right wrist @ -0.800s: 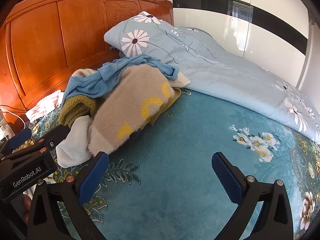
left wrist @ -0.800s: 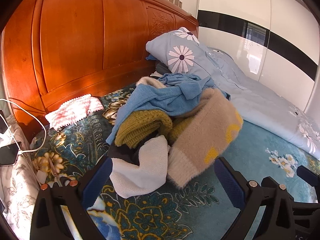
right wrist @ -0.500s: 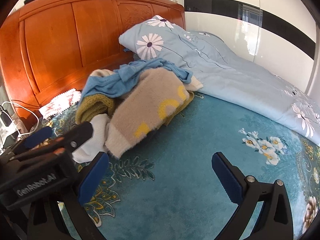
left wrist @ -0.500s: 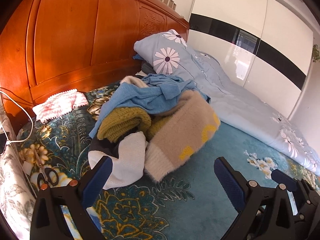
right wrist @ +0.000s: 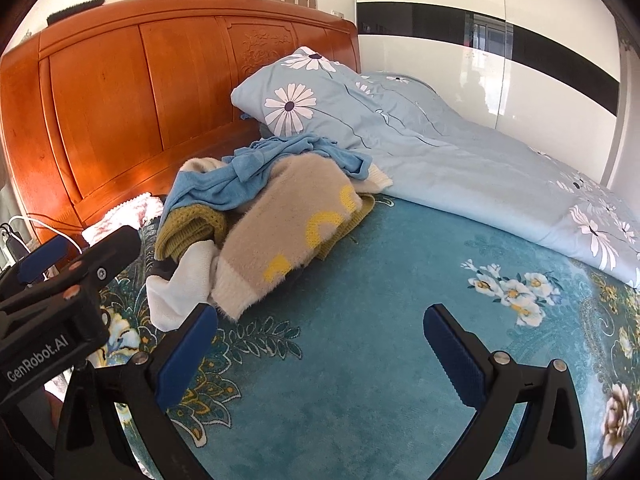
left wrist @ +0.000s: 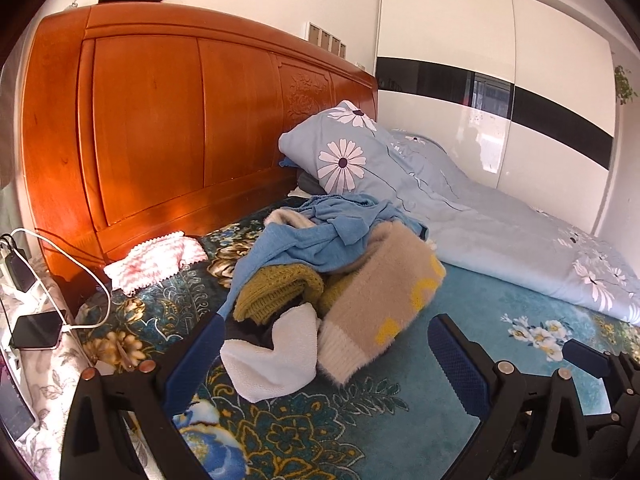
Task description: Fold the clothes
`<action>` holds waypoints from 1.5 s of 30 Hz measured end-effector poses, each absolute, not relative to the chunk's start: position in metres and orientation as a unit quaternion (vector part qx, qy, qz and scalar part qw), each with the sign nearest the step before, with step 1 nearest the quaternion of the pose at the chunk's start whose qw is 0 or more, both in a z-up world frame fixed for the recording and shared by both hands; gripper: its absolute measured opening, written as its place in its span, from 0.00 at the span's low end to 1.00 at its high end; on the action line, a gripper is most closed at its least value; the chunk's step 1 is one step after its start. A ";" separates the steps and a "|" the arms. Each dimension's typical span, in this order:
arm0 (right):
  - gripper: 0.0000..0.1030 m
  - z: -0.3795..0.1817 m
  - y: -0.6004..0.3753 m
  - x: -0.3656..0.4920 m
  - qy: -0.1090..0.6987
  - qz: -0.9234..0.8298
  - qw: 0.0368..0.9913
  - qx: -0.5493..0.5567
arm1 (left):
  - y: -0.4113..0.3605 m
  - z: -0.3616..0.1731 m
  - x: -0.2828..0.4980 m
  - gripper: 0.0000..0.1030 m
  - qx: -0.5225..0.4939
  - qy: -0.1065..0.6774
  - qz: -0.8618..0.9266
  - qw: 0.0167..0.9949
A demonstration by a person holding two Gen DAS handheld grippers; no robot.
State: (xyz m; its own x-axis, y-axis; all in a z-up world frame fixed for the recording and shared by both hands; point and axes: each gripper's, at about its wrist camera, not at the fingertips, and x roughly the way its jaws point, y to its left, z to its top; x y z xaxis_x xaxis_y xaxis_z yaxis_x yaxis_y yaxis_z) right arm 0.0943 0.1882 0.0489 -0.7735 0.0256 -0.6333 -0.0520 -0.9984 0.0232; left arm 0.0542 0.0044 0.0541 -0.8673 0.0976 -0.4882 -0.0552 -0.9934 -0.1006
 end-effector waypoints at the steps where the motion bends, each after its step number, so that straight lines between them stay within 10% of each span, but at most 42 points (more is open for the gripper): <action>1: 1.00 0.050 0.191 0.096 0.025 0.942 0.020 -0.333 | 0.003 0.056 0.055 1.00 -0.254 -0.042 0.966 0.039; 45: 1.00 0.024 0.180 0.065 -0.011 0.935 -0.020 -0.353 | -0.023 0.010 0.025 1.00 -0.310 -0.071 0.948 0.006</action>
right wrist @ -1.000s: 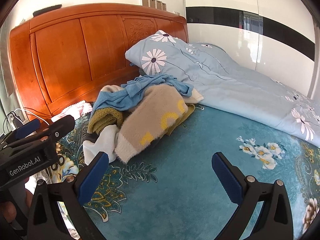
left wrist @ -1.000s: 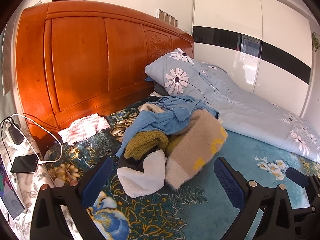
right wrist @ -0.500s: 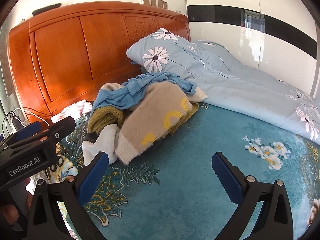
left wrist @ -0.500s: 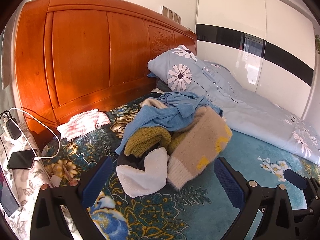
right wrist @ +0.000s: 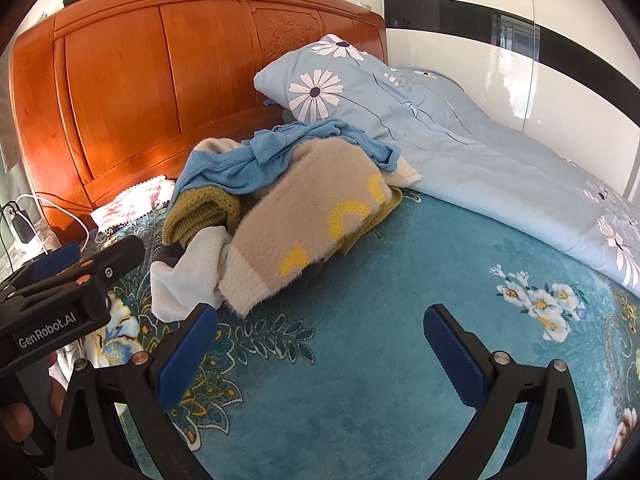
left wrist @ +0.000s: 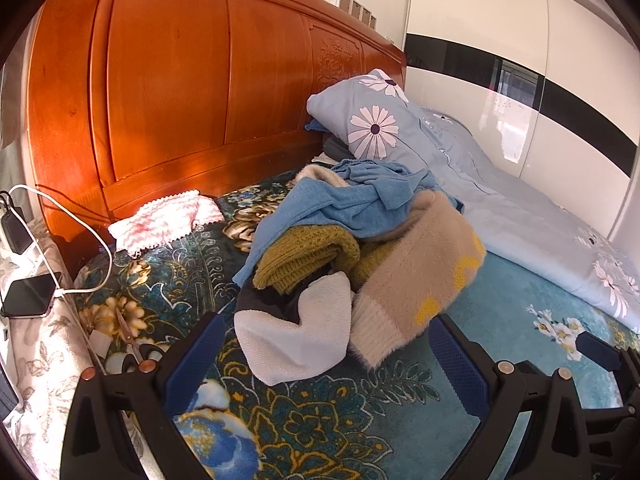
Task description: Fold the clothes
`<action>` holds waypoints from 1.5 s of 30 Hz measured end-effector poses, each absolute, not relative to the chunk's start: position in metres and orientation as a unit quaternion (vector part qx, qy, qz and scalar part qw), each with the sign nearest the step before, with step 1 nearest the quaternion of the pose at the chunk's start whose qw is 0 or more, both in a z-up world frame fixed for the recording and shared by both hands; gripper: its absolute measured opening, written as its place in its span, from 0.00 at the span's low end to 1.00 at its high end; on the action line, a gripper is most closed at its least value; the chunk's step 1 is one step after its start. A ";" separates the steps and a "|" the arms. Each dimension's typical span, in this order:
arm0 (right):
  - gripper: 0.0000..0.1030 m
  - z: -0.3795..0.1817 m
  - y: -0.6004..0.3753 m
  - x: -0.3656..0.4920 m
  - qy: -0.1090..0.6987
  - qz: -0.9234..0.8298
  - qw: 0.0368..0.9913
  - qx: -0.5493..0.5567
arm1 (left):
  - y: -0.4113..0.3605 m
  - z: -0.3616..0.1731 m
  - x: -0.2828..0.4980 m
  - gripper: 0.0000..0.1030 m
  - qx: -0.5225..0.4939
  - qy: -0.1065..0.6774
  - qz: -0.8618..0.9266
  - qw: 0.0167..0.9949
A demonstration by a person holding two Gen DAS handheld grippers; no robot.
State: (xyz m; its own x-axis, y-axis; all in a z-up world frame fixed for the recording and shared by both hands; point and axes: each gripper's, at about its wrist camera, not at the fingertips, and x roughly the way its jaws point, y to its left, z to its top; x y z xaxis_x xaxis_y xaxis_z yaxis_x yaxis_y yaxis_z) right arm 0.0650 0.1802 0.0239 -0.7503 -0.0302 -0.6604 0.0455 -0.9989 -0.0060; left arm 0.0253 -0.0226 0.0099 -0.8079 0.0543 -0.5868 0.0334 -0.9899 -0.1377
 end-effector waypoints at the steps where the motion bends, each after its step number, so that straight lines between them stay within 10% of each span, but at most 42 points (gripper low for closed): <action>1: 1.00 0.025 0.180 0.060 0.015 -0.935 0.018 0.354 | -0.026 0.007 0.025 1.00 -0.311 -0.073 0.947 0.002; 12: 0.96 0.056 0.147 -0.085 0.046 -0.931 0.089 0.352 | -0.055 -0.029 0.015 1.00 -0.340 -0.108 0.934 -0.022; 21: 0.60 0.028 0.124 -0.176 0.015 -0.919 0.083 0.385 | -0.070 -0.049 0.010 1.00 -0.354 -0.122 0.927 -0.037; 26: 0.14 0.036 0.132 -0.187 -0.025 -0.911 0.089 0.402 | -0.071 -0.053 0.010 1.00 -0.361 -0.128 0.923 -0.034; 45: 0.12 0.190 0.295 -0.090 -0.248 -0.911 0.172 0.281 | -0.035 0.018 0.043 1.00 -0.324 -0.105 0.940 0.014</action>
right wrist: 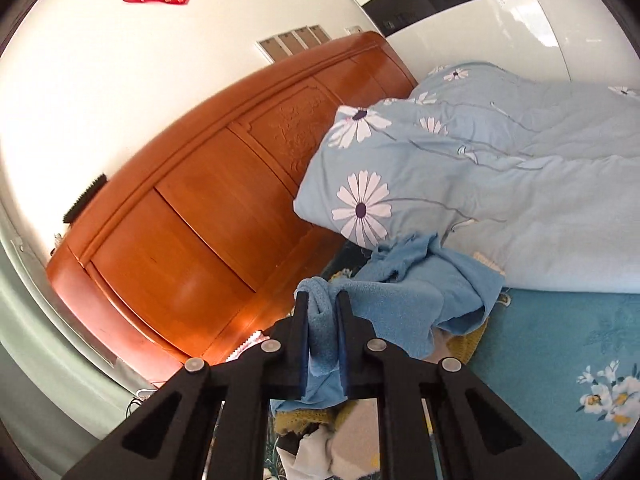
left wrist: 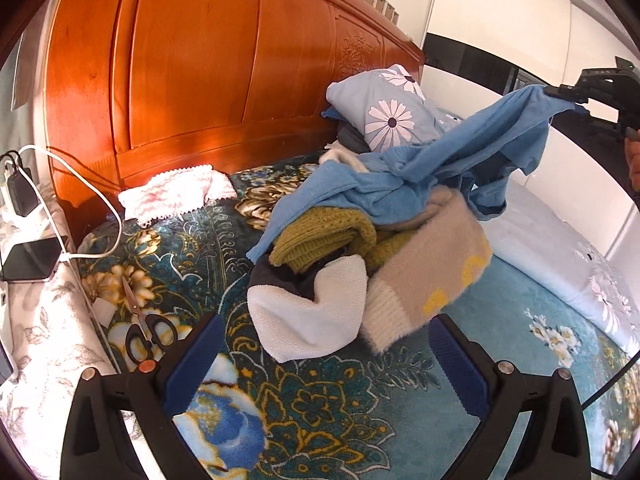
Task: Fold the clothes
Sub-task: 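Grasp the light-blue sweatpants on the pile with the right gripper and lift, then carry the sweatpants to open blanket and lay them down with the right gripper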
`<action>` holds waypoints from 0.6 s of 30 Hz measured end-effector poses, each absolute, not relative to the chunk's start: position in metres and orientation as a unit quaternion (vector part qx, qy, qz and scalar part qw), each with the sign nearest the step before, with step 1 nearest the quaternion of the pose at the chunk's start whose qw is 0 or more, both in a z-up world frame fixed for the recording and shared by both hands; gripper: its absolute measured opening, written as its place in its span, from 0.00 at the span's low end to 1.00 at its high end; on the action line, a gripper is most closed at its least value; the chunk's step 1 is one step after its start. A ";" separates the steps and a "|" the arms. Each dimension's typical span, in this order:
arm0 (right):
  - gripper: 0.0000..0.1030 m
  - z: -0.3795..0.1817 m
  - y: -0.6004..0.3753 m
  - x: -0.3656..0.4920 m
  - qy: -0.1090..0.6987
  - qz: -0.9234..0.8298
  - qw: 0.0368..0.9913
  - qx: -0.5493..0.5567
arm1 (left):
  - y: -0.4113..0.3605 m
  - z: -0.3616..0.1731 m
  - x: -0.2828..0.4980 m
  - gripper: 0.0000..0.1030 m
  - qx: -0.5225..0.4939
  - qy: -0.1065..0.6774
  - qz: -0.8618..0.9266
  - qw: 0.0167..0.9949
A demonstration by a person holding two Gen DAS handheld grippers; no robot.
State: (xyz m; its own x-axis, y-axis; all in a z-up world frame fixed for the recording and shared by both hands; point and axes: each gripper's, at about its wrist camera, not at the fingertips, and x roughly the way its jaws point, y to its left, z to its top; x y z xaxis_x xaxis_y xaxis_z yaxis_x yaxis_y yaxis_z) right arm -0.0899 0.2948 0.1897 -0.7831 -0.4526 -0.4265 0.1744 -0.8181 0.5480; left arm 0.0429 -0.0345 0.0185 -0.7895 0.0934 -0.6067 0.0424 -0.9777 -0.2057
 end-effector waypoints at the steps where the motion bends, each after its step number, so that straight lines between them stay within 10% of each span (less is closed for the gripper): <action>1: 0.12 0.199 0.305 -0.077 -0.246 -0.914 0.172 0.273 | -0.030 0.024 0.046 1.00 -0.322 -0.102 0.941 0.018; 18: 0.12 0.260 0.522 0.196 -0.214 -0.957 -0.012 0.195 | 0.165 0.067 0.124 1.00 -0.317 -0.013 0.929 0.192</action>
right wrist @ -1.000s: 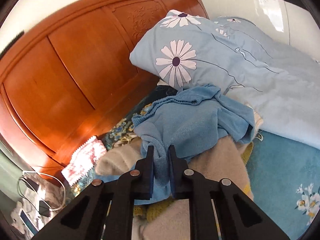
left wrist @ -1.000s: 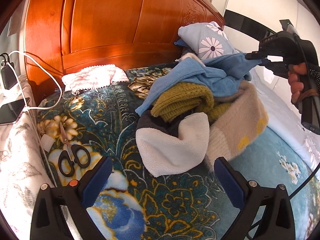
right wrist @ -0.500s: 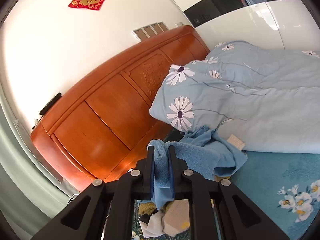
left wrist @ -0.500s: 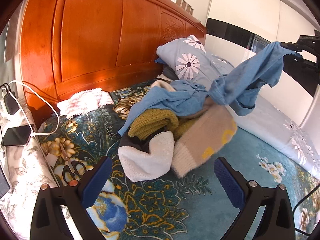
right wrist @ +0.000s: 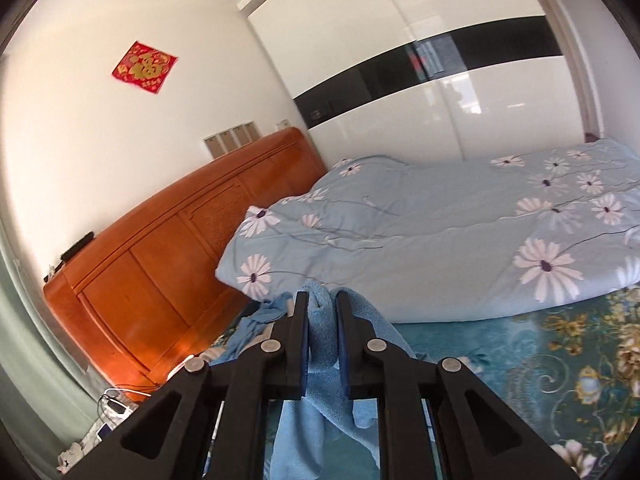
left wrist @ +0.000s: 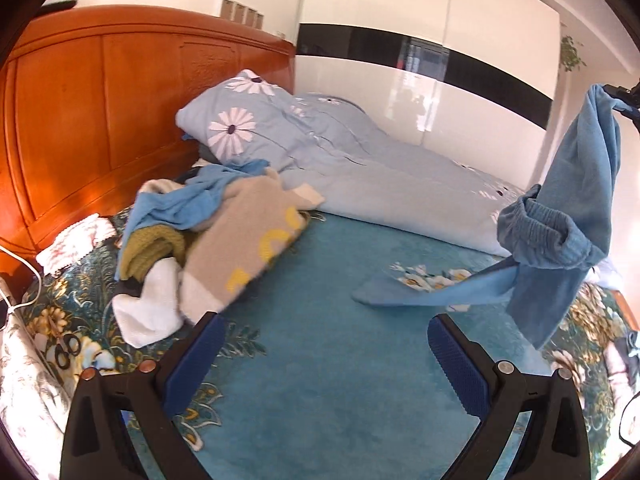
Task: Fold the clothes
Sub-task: 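Carry the sweatpants to open blanket and lay them down with the right gripper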
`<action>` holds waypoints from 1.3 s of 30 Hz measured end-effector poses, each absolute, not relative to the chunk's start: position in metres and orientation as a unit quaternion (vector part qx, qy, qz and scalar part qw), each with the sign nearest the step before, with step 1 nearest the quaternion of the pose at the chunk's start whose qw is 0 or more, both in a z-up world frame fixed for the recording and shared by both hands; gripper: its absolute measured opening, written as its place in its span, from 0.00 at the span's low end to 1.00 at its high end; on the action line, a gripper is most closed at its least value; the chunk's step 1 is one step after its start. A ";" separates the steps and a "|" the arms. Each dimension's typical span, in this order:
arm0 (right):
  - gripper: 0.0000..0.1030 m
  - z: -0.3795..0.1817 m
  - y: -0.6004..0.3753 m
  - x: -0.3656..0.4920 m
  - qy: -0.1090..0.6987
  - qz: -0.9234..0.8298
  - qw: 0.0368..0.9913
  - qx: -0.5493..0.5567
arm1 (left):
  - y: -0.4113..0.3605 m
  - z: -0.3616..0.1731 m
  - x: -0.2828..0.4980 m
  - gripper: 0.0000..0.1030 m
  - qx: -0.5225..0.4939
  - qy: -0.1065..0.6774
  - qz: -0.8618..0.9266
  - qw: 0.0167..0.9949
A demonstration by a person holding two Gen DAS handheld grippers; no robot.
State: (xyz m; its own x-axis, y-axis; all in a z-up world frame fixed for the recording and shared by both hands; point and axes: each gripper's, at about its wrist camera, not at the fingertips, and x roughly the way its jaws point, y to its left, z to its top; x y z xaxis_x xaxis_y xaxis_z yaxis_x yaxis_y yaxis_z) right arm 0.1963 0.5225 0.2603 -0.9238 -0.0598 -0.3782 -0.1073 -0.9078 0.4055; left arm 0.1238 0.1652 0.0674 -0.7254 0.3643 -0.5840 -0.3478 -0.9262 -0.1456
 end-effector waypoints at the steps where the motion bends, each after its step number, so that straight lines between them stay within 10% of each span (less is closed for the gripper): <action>1: 0.12 0.264 0.533 0.211 0.212 0.958 0.031 -0.188 | 0.180 0.068 0.130 1.00 -0.317 -0.008 0.926 0.205; 8: 0.12 0.245 0.561 0.285 0.182 0.959 0.106 -0.191 | 0.265 0.066 0.165 1.00 -0.325 0.021 0.904 0.276; 18: 0.13 0.037 0.515 0.295 0.281 0.892 -0.021 -0.353 | 0.279 0.042 0.168 1.00 -0.358 0.060 0.900 0.243; 29: 0.14 -0.073 0.442 0.289 0.288 0.857 -0.063 -0.422 | 0.279 0.031 0.160 1.00 -0.373 0.068 0.890 0.252; 39: 0.47 -0.021 0.493 0.338 0.251 0.904 -0.016 -0.347 | 0.361 -0.005 0.127 1.00 -0.419 0.098 0.823 0.371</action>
